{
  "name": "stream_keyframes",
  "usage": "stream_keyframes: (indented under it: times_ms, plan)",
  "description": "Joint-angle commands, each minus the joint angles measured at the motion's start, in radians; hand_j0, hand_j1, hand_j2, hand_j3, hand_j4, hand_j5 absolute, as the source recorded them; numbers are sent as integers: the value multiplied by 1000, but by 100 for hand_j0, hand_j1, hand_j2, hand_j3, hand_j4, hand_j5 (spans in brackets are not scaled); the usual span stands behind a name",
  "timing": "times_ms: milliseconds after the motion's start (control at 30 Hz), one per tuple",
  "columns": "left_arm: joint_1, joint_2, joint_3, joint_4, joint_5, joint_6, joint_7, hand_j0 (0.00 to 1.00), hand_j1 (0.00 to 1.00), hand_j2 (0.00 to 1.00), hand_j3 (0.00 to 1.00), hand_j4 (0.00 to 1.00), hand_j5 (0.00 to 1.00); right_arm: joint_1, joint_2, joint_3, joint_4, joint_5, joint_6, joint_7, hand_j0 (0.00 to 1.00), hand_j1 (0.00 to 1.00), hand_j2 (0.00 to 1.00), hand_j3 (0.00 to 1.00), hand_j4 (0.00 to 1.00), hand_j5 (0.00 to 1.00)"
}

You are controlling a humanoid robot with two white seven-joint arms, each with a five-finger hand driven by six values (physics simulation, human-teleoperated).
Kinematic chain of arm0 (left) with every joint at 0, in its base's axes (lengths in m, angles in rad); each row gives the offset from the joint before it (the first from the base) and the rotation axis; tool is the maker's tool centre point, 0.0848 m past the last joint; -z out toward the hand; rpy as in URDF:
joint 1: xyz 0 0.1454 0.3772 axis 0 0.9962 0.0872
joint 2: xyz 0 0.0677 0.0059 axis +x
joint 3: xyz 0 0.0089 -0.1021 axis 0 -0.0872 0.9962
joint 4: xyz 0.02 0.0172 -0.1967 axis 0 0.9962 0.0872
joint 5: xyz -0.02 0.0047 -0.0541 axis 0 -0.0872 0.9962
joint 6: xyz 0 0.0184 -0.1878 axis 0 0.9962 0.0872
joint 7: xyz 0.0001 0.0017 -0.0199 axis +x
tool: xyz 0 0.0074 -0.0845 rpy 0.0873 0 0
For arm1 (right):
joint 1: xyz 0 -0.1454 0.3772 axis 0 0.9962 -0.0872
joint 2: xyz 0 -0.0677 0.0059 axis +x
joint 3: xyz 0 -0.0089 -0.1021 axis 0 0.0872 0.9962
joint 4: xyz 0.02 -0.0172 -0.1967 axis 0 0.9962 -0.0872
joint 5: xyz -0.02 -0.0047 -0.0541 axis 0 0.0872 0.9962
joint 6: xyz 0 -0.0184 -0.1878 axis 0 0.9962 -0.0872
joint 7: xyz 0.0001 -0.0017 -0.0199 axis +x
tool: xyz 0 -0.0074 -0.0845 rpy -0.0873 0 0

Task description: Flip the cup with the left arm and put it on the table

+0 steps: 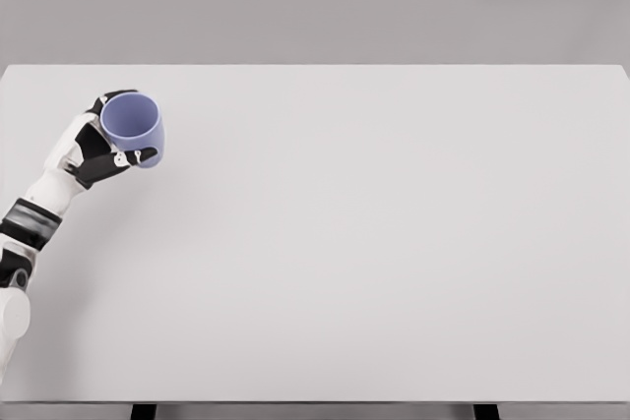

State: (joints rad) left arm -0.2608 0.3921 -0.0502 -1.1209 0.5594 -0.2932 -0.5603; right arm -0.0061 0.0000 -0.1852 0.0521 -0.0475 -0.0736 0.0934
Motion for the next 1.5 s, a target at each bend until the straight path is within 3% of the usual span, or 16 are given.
stream_keyframes:
  times_ms: [0,633,900,1200,1467]
  plan:
    - [0,-2,-2,16,28,11,0,56,56,56,56,56,56,0,0,0,0,0,0,0,100,100,100,100,100,100]
    - [21,-13,-2,41,40,14,0,59,59,59,59,59,59,0,0,0,0,0,0,0,100,100,100,100,100,100]
    - [26,-13,-2,39,36,13,0,85,85,85,85,85,85,0,0,0,0,0,0,0,100,100,100,100,100,100]
    - [29,-13,-2,39,34,13,0,88,88,88,88,88,88,0,0,0,0,0,0,0,100,100,100,100,100,100]
    - [35,-12,0,27,34,9,0,98,98,98,98,98,98,0,0,0,0,0,0,0,100,100,100,100,100,100]
